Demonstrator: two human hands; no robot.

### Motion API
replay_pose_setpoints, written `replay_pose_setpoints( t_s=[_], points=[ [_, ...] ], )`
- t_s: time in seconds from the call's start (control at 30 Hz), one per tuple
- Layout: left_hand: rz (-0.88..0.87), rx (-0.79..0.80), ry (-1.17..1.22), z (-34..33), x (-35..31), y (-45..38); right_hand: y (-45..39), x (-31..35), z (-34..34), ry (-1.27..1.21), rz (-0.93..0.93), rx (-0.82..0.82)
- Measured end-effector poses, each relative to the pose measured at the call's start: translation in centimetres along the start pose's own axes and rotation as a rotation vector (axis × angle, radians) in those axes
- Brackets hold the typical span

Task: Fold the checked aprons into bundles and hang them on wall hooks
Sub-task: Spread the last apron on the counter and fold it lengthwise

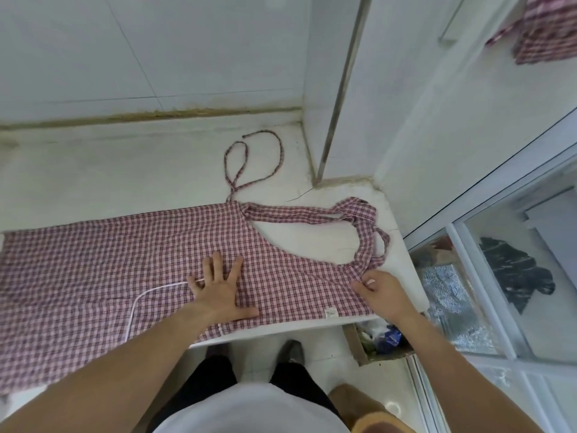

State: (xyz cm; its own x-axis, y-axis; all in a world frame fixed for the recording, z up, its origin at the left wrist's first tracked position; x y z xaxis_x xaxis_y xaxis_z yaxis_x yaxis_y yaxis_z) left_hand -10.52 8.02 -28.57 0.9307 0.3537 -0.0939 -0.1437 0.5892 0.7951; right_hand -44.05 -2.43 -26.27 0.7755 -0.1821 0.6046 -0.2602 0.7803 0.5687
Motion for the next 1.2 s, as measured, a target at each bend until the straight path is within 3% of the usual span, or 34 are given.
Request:
replay_pose_setpoints(
  t_s=[0.2, 0.27, 0.37, 0.47, 0.57, 0.67, 0.77, 0.93, 1.0, 1.07, 1.13, 1.2],
  points=[
    [0.058, 0.035, -0.061, 0.1, -0.3, 0.5, -0.6, -0.8, 1.6, 0.119, -0.173, 0.031],
    [0.061, -0.095, -0.024, 1.8, -0.8, 0.6, -0.8, -1.1, 3.0, 0.005, -0.265, 0.048],
    [0.020, -0.345, 0.063, 4.4, -1.7, 0.5, -1.6, 0.5, 5.7, -0.119, -0.229, -0.137],
    [0.035, -0.200, 0.061, 3.3, -2.2, -0.8, -3.3, 2.2, 7.2, -0.040, -0.185, -0.312],
    [0.076, -0.060, 0.015, 2.6, -2.5, -1.5, -6.1, 3.3, 6.7, 0.013, -0.132, -0.292],
    [0.112, -0.033, -0.008, 3.0, -2.7, -1.3, -7.8, 3.6, 7.8, 0.084, -0.095, -0.254],
    [0.128, -0.001, -0.014, 3.0, -2.8, -1.3, -7.9, 1.9, 11.7, 0.141, -0.171, -0.358],
    [0.166, 0.028, -0.091, 3.7, -3.3, -1.5, -8.0, 0.5, 13.4, -0.070, -0.211, -0.400],
    [0.158, 0.033, -0.140, 4.1, -3.6, -1.5, -8.8, 0.0, 13.0, -0.347, -0.217, -0.341],
    [0.130, -0.042, -0.132, 5.2, -3.7, -1.6, -9.4, 0.0, 12.4, -0.650, -0.191, -0.248],
    [0.064, -0.299, -0.023, 7.8, -3.4, -1.6, -9.7, 1.0, 11.9, -0.806, -0.140, -0.108],
    [-0.031, -0.541, 0.045, 10.0, -2.9, -1.2, -9.4, 2.8, 11.0, -0.802, -0.099, 0.094]
  ],
)
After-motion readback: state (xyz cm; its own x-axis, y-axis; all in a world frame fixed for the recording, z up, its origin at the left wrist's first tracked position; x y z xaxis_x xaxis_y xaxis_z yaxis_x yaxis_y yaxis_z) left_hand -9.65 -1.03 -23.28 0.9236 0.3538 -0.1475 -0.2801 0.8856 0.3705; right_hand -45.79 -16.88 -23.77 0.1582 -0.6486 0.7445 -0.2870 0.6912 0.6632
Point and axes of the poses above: each hand's wrist, its own y-axis away from the middle knuckle, its own z-axis out of the back of the hand, x = y × z, the point moved 8 cm from there along -y, towards the middle knuckle, and after that the axes turned 7 degrees about x, right-handed, at the moved point
